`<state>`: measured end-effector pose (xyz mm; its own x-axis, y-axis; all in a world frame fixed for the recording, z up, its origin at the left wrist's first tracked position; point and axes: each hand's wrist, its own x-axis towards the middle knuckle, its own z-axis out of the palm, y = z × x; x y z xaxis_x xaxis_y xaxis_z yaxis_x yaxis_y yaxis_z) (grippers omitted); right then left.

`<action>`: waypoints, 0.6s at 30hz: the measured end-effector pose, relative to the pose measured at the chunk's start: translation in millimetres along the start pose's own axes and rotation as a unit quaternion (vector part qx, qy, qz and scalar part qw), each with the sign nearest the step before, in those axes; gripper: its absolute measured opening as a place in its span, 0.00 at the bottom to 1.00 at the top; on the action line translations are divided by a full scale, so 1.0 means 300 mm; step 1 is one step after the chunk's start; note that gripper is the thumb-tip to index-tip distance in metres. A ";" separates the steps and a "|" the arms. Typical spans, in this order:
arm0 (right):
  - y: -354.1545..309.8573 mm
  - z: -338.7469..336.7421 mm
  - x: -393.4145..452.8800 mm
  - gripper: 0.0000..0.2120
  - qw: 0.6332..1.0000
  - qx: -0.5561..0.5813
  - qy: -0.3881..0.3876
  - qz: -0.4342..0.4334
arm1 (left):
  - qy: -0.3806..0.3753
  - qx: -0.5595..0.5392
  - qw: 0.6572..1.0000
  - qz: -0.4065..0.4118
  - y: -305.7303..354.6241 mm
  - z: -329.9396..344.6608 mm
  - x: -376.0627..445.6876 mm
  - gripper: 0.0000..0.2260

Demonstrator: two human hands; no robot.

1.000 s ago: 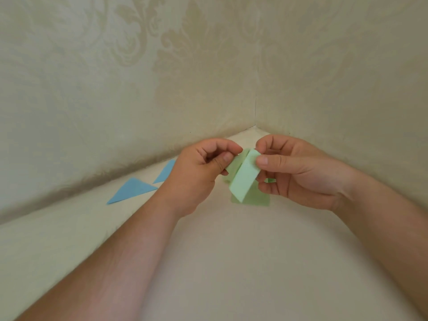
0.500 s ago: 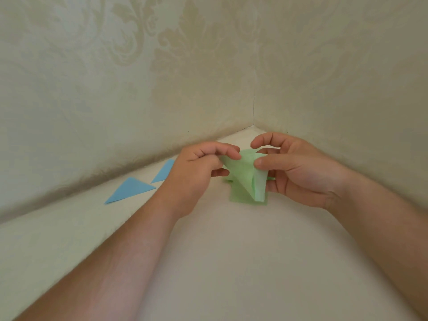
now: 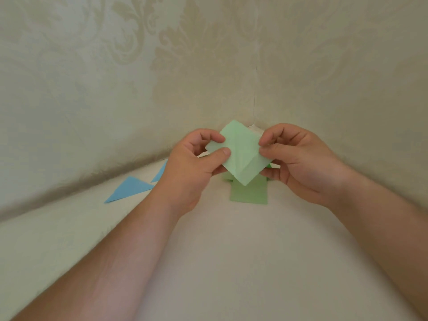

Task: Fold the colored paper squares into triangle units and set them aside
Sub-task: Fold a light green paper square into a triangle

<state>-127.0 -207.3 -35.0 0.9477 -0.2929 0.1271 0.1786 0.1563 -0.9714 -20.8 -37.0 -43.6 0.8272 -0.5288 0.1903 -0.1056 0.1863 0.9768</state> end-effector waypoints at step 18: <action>0.008 0.004 -0.009 0.20 0.989 -0.145 -0.006 -0.024 | -0.104 -0.070 0.986 -0.113 0.016 0.008 -0.020 0.13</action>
<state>-129.0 -205.1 -37.3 0.9434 -0.2815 0.1751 0.1416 -0.1355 -0.9806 -27.7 -34.9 -39.7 0.6878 -0.7259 0.0006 0.1563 0.1489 0.9764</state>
